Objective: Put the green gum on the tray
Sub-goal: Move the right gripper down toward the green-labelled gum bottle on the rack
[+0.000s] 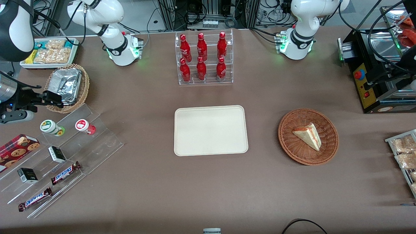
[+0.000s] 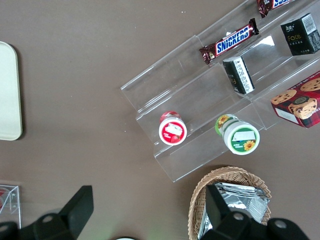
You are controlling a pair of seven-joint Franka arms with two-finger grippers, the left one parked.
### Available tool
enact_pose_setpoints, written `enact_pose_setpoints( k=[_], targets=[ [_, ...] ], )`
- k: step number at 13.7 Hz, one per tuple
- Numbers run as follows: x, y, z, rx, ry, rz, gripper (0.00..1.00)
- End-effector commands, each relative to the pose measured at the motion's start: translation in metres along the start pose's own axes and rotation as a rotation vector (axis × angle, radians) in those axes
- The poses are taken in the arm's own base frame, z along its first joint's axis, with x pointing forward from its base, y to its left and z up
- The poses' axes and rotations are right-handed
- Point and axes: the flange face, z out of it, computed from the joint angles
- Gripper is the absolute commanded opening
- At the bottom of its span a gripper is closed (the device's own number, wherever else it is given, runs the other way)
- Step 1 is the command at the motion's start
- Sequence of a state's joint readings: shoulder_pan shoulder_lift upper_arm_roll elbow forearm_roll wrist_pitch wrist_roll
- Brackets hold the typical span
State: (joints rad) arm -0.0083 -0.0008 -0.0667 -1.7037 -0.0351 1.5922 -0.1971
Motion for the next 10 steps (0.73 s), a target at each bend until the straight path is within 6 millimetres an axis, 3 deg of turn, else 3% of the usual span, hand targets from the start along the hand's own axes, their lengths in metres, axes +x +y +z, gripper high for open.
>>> enact_pose_setpoints(
  k=[1, 5, 10],
  targets=[
    [-0.001, 0.006, -0.005, -0.016, -0.016, 0.023, 1.00],
    [0.000, 0.011, 0.003, -0.003, -0.010, 0.016, 1.00],
    [0.000, 0.056, 0.038, -0.004, 0.023, -0.189, 1.00]
  ],
)
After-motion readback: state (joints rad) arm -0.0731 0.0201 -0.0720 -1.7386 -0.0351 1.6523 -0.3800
